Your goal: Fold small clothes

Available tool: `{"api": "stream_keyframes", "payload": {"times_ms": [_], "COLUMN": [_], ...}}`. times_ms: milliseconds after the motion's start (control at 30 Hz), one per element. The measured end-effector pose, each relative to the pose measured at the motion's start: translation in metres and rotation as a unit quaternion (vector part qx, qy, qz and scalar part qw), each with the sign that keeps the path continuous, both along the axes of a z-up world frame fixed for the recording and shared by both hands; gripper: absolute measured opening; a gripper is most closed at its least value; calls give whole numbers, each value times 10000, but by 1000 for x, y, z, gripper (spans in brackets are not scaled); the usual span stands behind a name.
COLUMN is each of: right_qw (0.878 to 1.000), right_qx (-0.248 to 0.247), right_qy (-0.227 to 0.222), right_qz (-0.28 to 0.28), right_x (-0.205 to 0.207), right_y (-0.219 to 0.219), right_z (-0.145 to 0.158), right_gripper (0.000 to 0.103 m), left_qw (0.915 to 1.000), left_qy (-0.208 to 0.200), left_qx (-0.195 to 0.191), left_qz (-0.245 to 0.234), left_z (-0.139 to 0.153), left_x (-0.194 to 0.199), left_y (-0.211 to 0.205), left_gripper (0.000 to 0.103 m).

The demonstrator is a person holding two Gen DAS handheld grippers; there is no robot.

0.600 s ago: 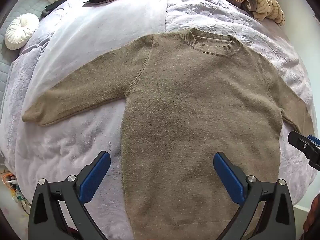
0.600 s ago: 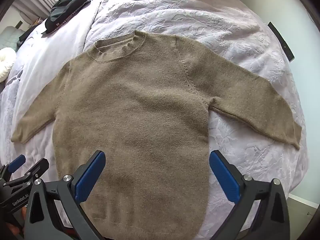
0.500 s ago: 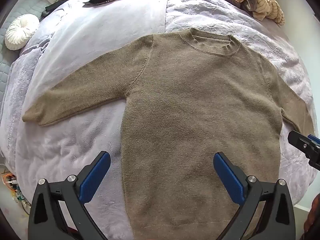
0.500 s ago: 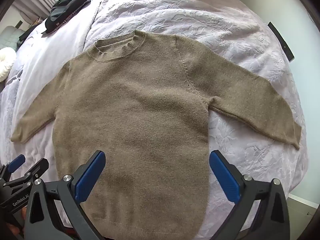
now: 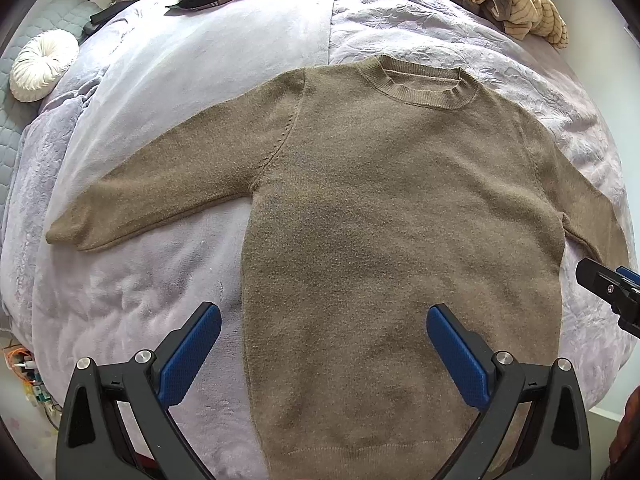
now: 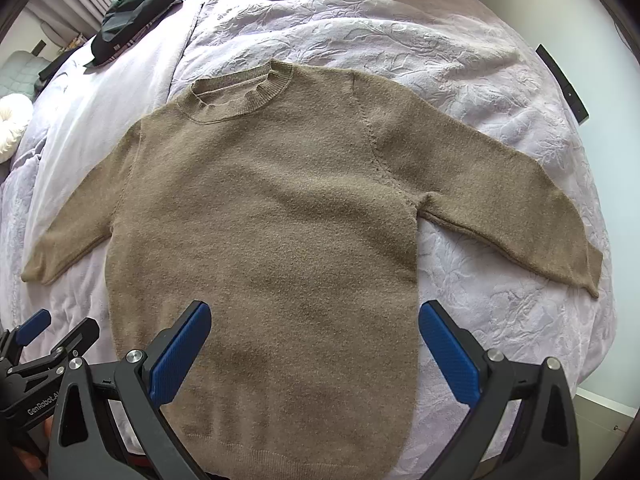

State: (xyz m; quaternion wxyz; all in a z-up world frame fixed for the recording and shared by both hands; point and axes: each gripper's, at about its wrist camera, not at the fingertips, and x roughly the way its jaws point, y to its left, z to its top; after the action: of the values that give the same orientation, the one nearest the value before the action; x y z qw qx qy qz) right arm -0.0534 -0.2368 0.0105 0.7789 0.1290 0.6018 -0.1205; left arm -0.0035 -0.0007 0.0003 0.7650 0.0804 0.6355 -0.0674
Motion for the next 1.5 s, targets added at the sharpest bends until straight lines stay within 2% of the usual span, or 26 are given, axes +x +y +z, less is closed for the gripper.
{"api": "stream_keyframes", "payload": {"times_ms": [767,900,967,1133,1267,1500], "right_qw": [10000,10000,9998,9997,9997,9984], "right_qx": [-39,-11,175,238,228,556], "right_qy": [8,26,25,34,34,134], "right_qz": [-10,-2,10,11,10,22], "right_x": [0,2,4,3,4,5], "right_y": [1,1,3,3,3,3], "right_z": [-1,-1,-5,-6,-8,-11], "right_gripper": [103,103,103,103,103,103], "left_qw": [10000,9999,9998,9999,9997,9997], "left_qy": [42,19,20,40,86,113], "left_qx": [-11,-150,-217,-139,-233,-215], "left_qz": [-49,-41,-37,-46,-47,-63], "left_z": [-6,-7,-8,-10,-12,-15], "left_x": [-1,-1,0,0,1,2], "left_y": [2,2,2,1,1,0], "left_gripper": [103,103,103,103,103,103]}}
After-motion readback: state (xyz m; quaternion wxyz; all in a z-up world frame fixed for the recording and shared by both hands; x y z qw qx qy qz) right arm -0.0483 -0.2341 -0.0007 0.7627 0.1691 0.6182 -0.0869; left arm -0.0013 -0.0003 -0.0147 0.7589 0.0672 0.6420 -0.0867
